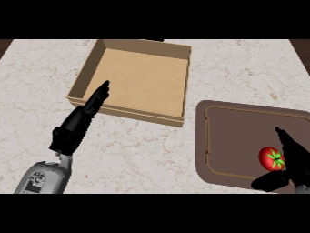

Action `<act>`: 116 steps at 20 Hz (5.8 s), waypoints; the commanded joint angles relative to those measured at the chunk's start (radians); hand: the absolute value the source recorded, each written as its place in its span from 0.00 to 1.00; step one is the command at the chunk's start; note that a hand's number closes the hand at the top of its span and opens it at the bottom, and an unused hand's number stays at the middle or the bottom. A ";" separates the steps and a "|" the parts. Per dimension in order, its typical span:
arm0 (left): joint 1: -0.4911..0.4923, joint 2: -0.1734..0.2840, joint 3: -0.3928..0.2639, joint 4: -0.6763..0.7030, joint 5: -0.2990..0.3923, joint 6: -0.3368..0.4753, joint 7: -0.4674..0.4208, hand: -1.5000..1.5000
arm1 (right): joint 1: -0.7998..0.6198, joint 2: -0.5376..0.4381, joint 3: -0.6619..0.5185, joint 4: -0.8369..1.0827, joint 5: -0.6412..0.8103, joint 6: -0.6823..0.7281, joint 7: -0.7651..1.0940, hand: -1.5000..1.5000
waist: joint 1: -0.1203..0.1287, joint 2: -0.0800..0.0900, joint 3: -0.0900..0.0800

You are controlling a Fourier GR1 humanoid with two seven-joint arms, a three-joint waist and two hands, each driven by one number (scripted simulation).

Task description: Pick the tomato from the tray and place it in the cardboard box

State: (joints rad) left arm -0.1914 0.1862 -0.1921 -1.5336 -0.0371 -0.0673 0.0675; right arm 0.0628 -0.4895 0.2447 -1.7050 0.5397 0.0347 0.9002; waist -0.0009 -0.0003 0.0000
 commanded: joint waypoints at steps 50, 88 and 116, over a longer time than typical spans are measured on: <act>-0.079 -0.091 0.045 0.065 -0.076 -0.105 0.012 0.50 | -1.083 0.489 0.701 0.142 0.402 -0.046 0.478 1.00 | 0.084 -0.009 -0.003; -0.094 -0.082 0.088 0.027 -0.063 -0.112 0.037 0.50 | -1.472 0.489 0.379 0.967 0.274 -0.354 0.243 1.00 | 0.055 0.013 -0.002; -0.020 -0.101 0.071 0.023 -0.092 -0.094 -0.006 0.50 | -1.189 0.489 0.140 0.949 -0.075 -1.159 -0.242 0.00 | 0.036 0.012 0.002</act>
State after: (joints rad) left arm -0.2457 0.0798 -0.1288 -1.5157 -0.1308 -0.1640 0.0893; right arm -1.1968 -0.0053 0.4342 -0.6757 0.5091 -0.9397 0.7336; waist 0.0556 0.0147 0.0011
